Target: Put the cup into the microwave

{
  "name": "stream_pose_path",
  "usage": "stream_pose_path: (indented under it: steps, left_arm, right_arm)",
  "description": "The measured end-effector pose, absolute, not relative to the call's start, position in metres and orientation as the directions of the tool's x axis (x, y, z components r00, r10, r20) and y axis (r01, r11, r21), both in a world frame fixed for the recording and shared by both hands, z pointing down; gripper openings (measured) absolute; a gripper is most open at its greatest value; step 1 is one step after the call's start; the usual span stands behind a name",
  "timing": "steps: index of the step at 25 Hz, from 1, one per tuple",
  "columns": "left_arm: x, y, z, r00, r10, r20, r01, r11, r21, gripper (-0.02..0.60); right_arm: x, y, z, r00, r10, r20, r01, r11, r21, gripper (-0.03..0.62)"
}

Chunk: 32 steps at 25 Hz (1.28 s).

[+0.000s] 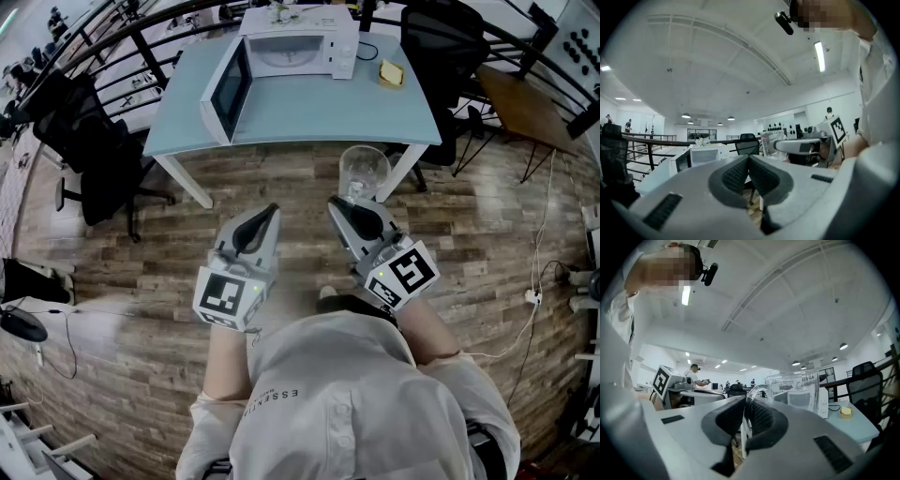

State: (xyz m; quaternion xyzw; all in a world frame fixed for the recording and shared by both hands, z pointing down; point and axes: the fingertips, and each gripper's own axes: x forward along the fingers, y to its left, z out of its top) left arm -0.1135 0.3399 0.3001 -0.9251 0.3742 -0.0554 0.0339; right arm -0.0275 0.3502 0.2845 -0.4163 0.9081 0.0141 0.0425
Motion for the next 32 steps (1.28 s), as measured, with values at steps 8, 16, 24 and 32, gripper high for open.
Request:
stream_pose_path:
  steps: [8,16,24,32]
  left_arm:
    - [-0.126,0.346,0.303,0.712,-0.699,0.075,-0.694,-0.715,-0.085,0.002]
    - [-0.132,0.346,0.306,0.705,-0.706,0.067,-0.703,-0.708,-0.069,0.002]
    - [-0.134,0.319,0.318,0.674,-0.733,0.089,-0.731,-0.679,-0.065,0.002]
    - [-0.108,0.240,0.326,0.626,-0.772,0.108,-0.769,-0.634,-0.077,0.002]
  right_arm:
    - [-0.034,0.355,0.287,-0.641,-0.763,-0.083,-0.764,0.645,-0.031,0.023]
    - [-0.035,0.353,0.293,-0.637,-0.767,-0.073,-0.765,0.641,-0.063,0.023]
    - [-0.032,0.321,0.301,-0.666,-0.742,-0.073,-0.737,0.670,-0.083,0.023]
    - [-0.005,0.240,0.316,-0.722,-0.689,-0.067,-0.684,0.725,-0.086,0.023]
